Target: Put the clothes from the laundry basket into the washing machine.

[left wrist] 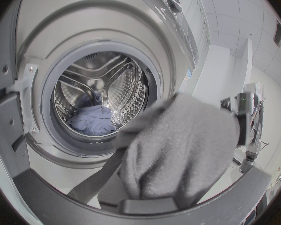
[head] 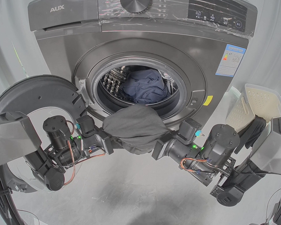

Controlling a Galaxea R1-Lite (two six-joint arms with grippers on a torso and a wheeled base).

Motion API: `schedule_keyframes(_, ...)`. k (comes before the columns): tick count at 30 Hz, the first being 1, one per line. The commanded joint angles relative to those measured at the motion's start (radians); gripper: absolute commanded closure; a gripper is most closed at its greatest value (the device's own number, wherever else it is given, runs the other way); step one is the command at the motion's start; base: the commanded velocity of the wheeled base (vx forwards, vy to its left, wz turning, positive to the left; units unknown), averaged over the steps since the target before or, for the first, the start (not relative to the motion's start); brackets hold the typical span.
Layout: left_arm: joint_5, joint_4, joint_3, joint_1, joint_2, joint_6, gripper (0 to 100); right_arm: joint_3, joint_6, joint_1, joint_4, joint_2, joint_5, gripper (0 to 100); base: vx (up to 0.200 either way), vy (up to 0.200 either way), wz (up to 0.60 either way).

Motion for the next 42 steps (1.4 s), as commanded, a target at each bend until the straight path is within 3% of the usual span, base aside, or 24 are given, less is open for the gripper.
schedule_keyframes(1,-0.001,0.0,0.0,0.001,-0.062,-0.012,100,0.048,0.002,-0.039,-0.001,0.04,-0.004,100,0.0,0.0,0.0)
schedule_keyframes(16,0.001,0.0,0.004,-0.008,-0.068,-0.01,100,-0.062,-0.014,-0.027,-0.013,0.125,0.008,100,0.0,0.0,0.0)
schedule_keyframes(17,0.001,0.0,0.004,-0.008,-0.068,-0.01,100,-0.061,-0.015,-0.027,-0.013,0.125,0.008,0,0.0,0.0,0.0)
schedule_keyframes(21,0.003,-0.002,0.0,-0.007,-0.068,-0.012,100,-0.048,-0.012,-0.024,-0.013,0.118,0.01,0,0.0,0.0,0.0)
schedule_keyframes(25,0.004,-0.002,0.003,0.0,-0.082,-0.012,100,0.13,-0.026,-0.027,-0.012,0.04,0.042,0,0.0,0.0,0.0)
schedule_keyframes(30,0.004,0.0,0.015,0.0,-0.108,-0.015,100,0.38,-0.078,-0.019,-0.012,-0.075,0.183,0,0.0,0.0,0.0)
schedule_keyframes(32,0.004,0.0,0.026,-0.002,-0.113,-0.015,100,0.417,-0.078,-0.01,-0.013,-0.107,0.195,0,0.0,0.0,0.0)
schedule_keyframes(39,0.004,0.0,0.066,0.001,-0.143,-0.016,100,0.427,-0.081,-0.038,-0.013,-0.173,0.208,0,0.0,0.0,0.0)
schedule_keyframes(42,0.022,0.0,0.101,0.001,-0.171,-0.013,100,0.366,-0.078,-0.111,-0.013,-0.162,0.192,0,0.0,0.0,0.0)
